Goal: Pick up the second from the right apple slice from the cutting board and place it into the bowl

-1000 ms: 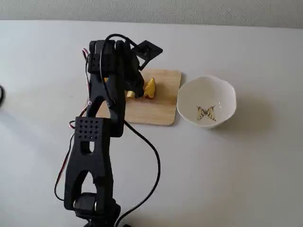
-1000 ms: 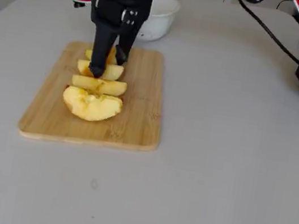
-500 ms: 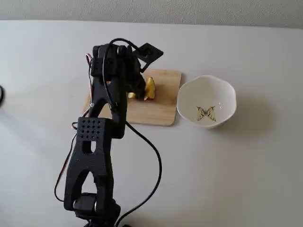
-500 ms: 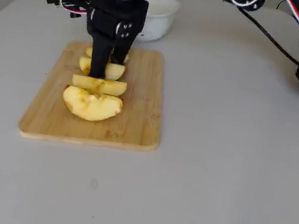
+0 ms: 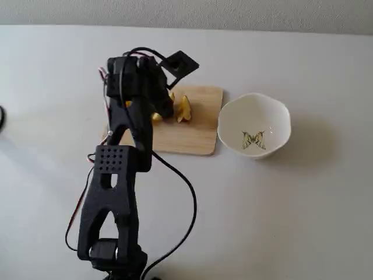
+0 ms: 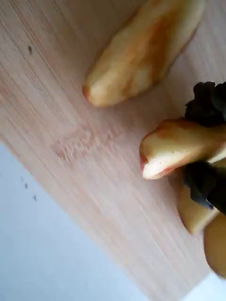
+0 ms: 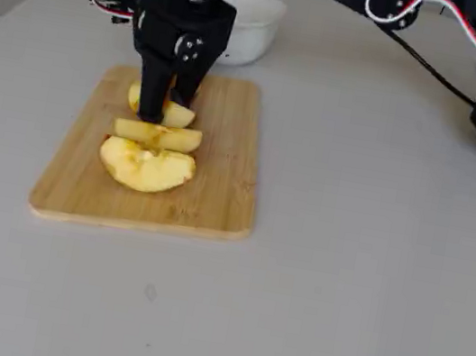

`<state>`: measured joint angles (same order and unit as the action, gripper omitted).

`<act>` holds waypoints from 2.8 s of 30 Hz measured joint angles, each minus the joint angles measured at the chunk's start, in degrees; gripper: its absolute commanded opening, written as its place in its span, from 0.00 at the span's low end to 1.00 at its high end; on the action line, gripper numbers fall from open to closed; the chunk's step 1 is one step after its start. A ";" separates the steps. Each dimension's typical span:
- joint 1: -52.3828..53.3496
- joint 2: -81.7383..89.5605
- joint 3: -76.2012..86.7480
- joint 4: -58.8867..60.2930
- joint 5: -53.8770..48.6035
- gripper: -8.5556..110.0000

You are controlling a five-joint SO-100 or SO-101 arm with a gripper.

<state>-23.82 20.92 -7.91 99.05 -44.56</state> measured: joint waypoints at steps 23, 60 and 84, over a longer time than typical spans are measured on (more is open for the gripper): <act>23.29 25.31 2.46 2.99 27.77 0.07; 29.79 24.70 12.30 3.08 27.16 0.15; 5.71 99.58 55.11 2.99 50.63 0.07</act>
<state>-18.11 120.50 47.20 102.04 6.06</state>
